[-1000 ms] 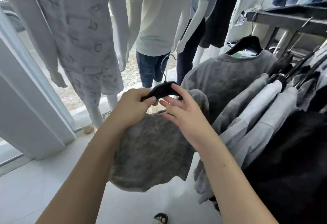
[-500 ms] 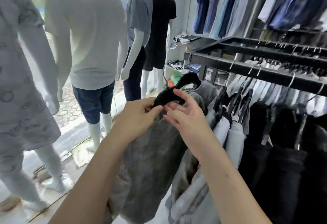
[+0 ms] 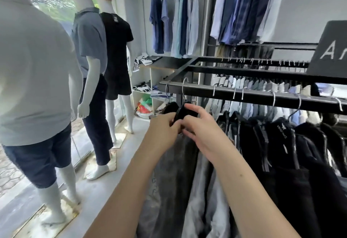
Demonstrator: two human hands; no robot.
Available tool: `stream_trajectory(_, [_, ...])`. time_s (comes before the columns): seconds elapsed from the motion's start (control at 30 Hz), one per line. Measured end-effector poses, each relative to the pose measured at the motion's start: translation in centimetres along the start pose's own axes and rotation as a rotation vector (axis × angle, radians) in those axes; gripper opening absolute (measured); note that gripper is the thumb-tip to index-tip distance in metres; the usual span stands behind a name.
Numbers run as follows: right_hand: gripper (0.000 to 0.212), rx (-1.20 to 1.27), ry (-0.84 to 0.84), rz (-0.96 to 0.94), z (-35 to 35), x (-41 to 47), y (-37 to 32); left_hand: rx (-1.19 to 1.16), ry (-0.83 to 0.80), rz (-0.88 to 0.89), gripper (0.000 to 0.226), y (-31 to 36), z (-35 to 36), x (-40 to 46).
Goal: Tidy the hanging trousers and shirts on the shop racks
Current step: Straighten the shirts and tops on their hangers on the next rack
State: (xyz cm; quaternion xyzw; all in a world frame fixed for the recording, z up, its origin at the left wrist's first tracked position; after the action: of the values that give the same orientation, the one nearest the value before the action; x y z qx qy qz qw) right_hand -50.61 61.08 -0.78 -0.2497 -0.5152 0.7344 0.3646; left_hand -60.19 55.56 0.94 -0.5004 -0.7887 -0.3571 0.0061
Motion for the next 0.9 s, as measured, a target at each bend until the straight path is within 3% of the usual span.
stream_trajectory(0.23, [0.065,-0.206,-0.024,-0.005,0.7,1.1,1.0,-0.031,0.001,-0.005,0.013,-0.9,1.7,1.4])
stream_trajectory(0.5, [0.051,-0.426,0.067,-0.120,-1.1,0.0,1.9,-0.023,0.066,0.064,0.013,-0.2,3.0,1.2])
stream_trajectory(0.7, [0.058,-0.485,0.104,-0.119,-3.1,-1.5,1.4,-0.040,0.062,-0.005,0.022,-0.8,3.8,1.4])
stream_trajectory(0.77, [0.045,-0.464,0.127,-0.145,-4.3,-2.3,1.3,-0.092,0.055,-0.036,0.015,-1.5,4.2,0.9])
stream_trajectory(0.9, [0.033,-0.461,0.186,-0.201,-6.4,-3.7,0.2,-0.158,0.092,-0.088,0.022,-2.0,4.7,0.7])
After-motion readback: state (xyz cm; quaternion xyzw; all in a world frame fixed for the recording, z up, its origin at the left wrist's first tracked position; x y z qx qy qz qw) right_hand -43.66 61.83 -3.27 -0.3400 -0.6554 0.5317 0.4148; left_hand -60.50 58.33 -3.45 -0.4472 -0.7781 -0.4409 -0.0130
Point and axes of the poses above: each hand's wrist, its own x-axis towards the middle knuckle, its own z-axis out of the palm, y = z × x, the point moved 10 cm from there along x, towards the middle knuckle, and after that the axes turned 11 degrees about x, right-handed, at the moved point
